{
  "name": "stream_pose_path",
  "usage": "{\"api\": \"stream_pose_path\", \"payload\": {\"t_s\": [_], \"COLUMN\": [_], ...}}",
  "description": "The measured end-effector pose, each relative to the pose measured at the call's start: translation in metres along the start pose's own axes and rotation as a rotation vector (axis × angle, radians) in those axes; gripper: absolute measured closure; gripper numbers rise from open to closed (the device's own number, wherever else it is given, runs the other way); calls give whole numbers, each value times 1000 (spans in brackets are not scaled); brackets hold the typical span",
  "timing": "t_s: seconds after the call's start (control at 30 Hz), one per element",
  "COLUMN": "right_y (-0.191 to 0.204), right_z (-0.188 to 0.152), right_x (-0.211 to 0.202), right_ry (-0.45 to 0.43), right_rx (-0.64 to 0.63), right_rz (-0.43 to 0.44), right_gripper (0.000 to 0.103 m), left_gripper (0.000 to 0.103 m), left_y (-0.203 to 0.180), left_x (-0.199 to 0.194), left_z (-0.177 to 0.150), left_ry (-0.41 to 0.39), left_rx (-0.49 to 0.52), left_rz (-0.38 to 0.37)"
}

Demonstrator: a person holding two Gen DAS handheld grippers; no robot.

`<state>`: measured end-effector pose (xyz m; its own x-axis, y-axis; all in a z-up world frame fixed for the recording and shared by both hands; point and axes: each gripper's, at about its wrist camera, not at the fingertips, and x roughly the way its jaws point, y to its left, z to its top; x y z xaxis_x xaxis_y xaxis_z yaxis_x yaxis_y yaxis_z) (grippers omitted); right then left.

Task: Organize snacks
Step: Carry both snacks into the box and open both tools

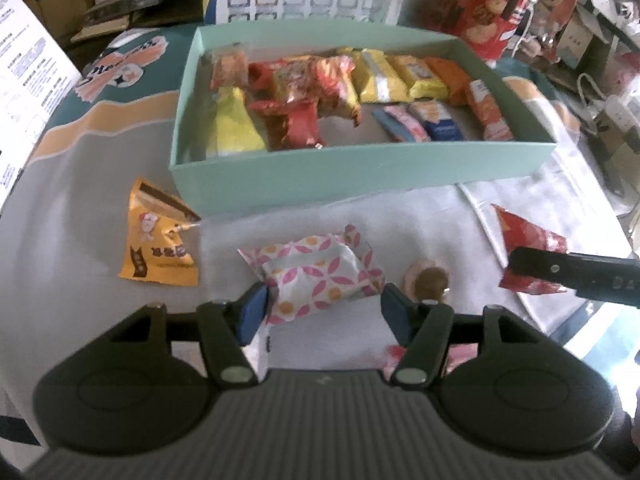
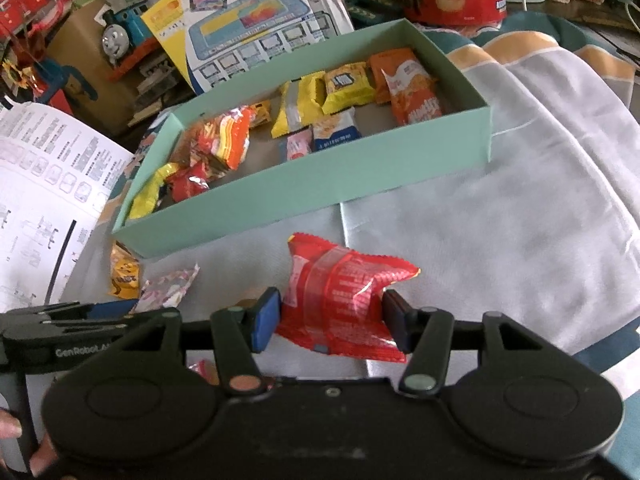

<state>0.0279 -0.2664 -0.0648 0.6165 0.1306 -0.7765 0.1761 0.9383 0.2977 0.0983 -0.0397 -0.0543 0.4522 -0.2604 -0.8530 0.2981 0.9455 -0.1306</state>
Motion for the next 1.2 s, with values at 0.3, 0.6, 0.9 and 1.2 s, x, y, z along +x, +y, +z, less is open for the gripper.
{"api": "stream_pose_path", "payload": {"t_s": [0.3, 0.6, 0.9, 1.2], "right_y": [5, -1, -19, -21], "right_z": [16, 86, 150, 164], "right_x": [-24, -22, 34, 59], "right_ry": [-53, -123, -100, -129], "right_rx": [0, -2, 5, -9], "right_rz": [33, 22, -37, -64], "right_gripper": [47, 47, 47, 0], "left_gripper": [41, 41, 41, 0], "left_y": [-13, -32, -52, -51], "left_x": [-41, -24, 38, 59], "left_z": [21, 96, 136, 139], "left_ry": [-107, -199, -132, -129], "left_rx": [9, 55, 84, 68], "left_rz": [-66, -32, -17, 46]}}
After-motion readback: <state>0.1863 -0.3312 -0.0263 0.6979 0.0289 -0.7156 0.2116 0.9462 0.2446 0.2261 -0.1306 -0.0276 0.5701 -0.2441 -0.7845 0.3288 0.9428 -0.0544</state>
